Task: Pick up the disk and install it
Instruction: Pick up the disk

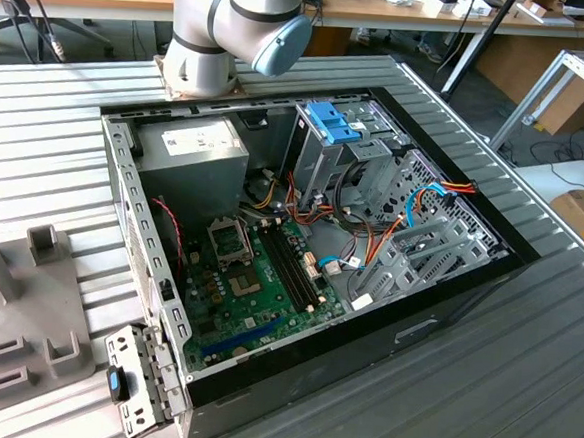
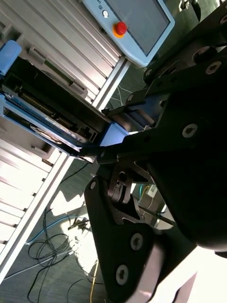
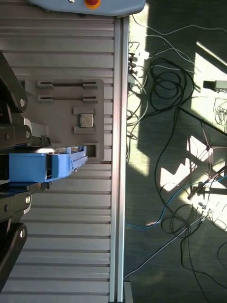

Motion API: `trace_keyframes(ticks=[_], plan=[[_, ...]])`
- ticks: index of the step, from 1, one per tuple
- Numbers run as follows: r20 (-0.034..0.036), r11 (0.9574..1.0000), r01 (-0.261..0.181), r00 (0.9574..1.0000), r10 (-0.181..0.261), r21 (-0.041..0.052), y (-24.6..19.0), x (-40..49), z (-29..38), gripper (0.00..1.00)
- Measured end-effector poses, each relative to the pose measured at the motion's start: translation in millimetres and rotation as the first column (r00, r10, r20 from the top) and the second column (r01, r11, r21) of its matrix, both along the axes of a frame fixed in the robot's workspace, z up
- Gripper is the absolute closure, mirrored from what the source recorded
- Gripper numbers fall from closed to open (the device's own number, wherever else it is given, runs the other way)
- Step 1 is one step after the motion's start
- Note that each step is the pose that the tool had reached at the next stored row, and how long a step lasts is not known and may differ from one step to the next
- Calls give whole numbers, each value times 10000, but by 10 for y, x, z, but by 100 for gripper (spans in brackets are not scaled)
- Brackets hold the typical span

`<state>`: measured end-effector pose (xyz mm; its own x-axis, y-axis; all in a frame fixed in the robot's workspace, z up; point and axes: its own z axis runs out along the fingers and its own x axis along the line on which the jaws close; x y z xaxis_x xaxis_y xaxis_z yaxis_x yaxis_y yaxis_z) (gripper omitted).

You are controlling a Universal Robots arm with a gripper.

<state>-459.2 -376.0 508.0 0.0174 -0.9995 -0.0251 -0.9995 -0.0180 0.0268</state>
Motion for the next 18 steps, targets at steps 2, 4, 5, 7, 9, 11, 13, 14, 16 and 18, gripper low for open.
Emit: trace_keyframes(ticks=[2,4,5,7,9,11,13,14,16,18], plan=[[0,10000,0,10000,0,1,0,0,8,64],[1,10000,0,10000,0,1,0,0,9,64],[0,10000,0,10000,0,0,0,0,9,64],[0,10000,-1,10000,1,-2,0,0,29,64],[1,10000,0,10000,0,-2,0,0,47,64],[1,10000,0,10000,0,-2,0,0,48,64],[0,10000,0,10000,0,-3,0,0,49,64],[1,10000,0,10000,0,-2,0,1,49,64],[1,10000,0,10000,0,-3,0,17,49,64],[0,10000,0,10000,0,-3,0,46,49,64]])
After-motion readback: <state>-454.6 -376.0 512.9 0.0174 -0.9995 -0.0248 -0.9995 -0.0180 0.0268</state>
